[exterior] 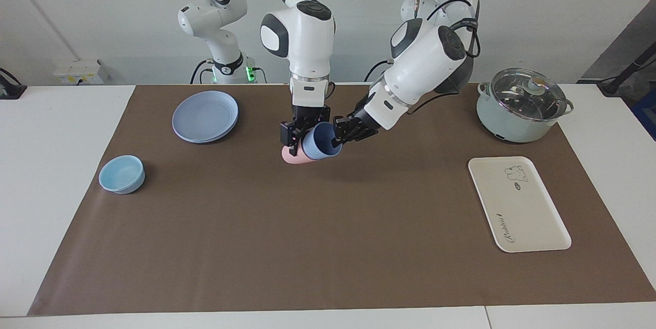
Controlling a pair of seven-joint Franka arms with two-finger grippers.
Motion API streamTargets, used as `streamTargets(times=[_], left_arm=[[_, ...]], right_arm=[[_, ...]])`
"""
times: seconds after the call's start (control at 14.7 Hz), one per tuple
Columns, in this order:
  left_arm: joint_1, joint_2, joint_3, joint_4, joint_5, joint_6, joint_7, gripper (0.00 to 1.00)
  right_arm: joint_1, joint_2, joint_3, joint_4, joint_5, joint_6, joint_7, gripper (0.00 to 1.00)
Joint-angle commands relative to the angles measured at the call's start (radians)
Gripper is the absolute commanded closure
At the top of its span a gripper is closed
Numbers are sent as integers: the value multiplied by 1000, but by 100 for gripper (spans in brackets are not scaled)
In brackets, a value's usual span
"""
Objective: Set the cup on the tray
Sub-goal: 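Pull the blue cup away with the left gripper while the right gripper withdraws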
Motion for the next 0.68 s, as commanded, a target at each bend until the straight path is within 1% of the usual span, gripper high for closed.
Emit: streamTargets(times=[0.0, 0.14, 0.2, 0.34, 0.41, 0.48, 0.55, 0.61], left_arm=[[85, 4, 15, 68, 48, -72, 9, 100], [148, 1, 30, 83, 148, -76, 23, 100], [189, -7, 30, 85, 183, -74, 71, 100], [276, -22, 32, 85, 243, -73, 244, 100], [321, -30, 32, 85, 258, -62, 300, 100], [367, -30, 32, 83, 280, -53, 348, 100], [410, -30, 32, 83, 315, -51, 413, 100], [450, -34, 32, 79, 335, -53, 472, 100]], right_arm=[[-2, 2, 4, 11, -31, -16, 19, 100], [-5, 2, 4, 11, -30, -14, 19, 100], [-11, 0, 3, 13, -28, -13, 19, 100], [-19, -8, -5, 13, -19, -5, 11, 100], [-42, -20, -6, 11, -13, 3, 0, 100], [-89, -23, -3, 11, -2, 15, -22, 100], [-122, -25, 0, 13, 37, 38, -64, 100], [-149, -26, -3, 13, 103, 71, -110, 100]])
